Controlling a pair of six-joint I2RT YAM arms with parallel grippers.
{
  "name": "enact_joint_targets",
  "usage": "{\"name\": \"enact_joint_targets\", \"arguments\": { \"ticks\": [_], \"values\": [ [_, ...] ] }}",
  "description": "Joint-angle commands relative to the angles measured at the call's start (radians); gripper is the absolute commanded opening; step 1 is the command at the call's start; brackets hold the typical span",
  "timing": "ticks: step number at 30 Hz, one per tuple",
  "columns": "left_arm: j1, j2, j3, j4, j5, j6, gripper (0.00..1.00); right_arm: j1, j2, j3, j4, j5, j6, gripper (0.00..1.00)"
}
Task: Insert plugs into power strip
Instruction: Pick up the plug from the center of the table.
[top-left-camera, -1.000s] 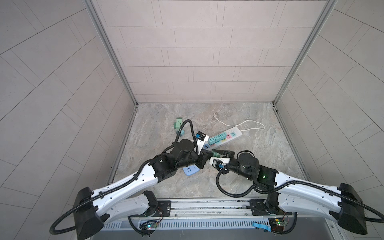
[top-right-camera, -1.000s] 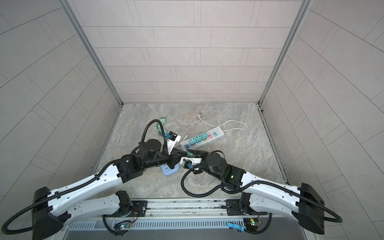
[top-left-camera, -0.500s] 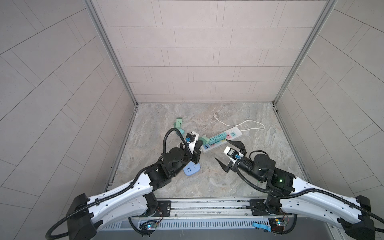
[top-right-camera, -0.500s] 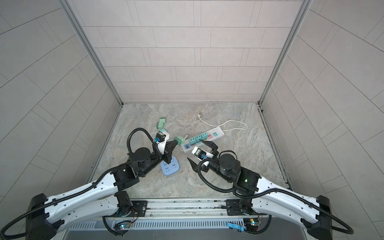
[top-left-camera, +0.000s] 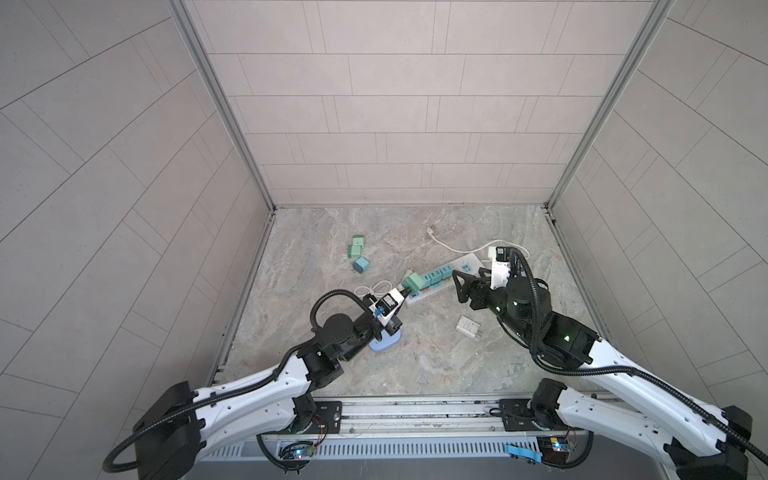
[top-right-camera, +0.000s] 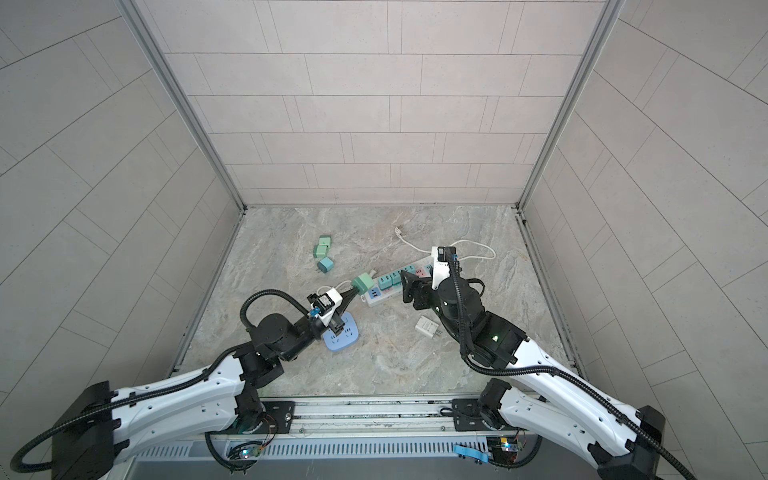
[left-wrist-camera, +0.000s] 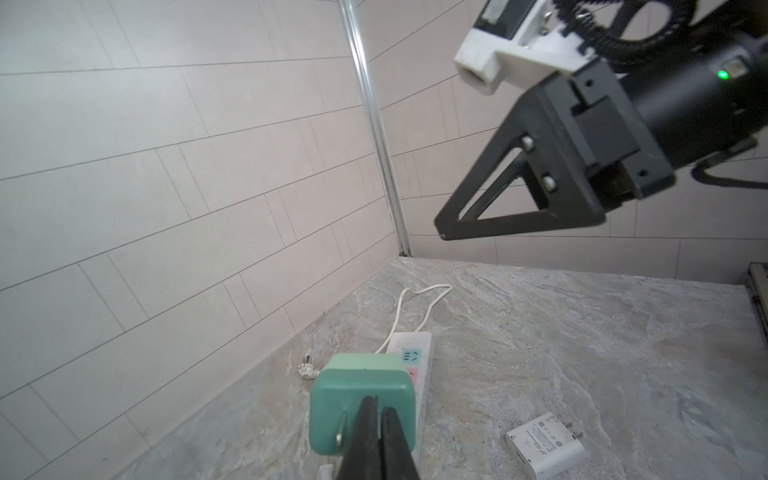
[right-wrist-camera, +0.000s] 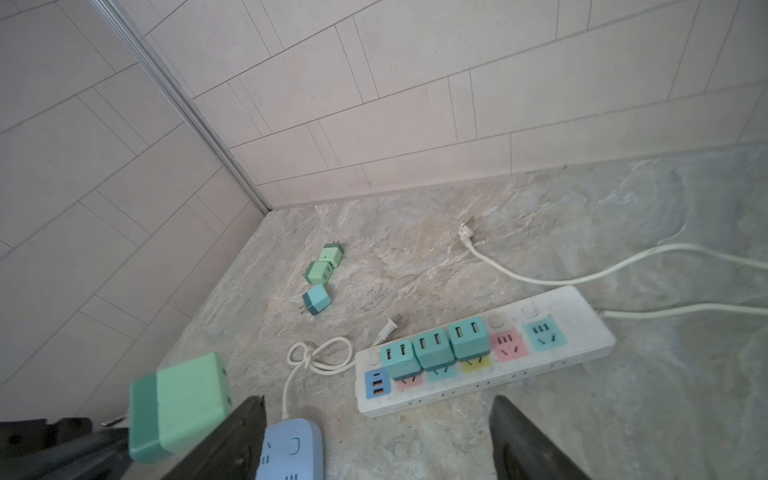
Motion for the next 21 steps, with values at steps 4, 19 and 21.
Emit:
{"name": "enact_joint_targets", "arguments": {
  "ticks": [4, 19, 21],
  "values": [
    [-0.003, 0.067, -0.020, 0.294, 0.183, 0.281, 0.00, -0.003, -0.030, -0.064, 0.209, -0.231, 0.226, 0.82],
    [-0.002, 0.109, 0.023, 0.506, 0.259, 0.243, 0.00, -0.003, 0.017, -0.135, 0.607, -0.468, 0.317, 0.81],
    [-0.004, 0.112, 0.035, 0.507, 0.271, 0.246, 0.00, -0.003, 0.036, -0.133, 0.653, -0.485, 0.345, 0.81]
  ]
}}
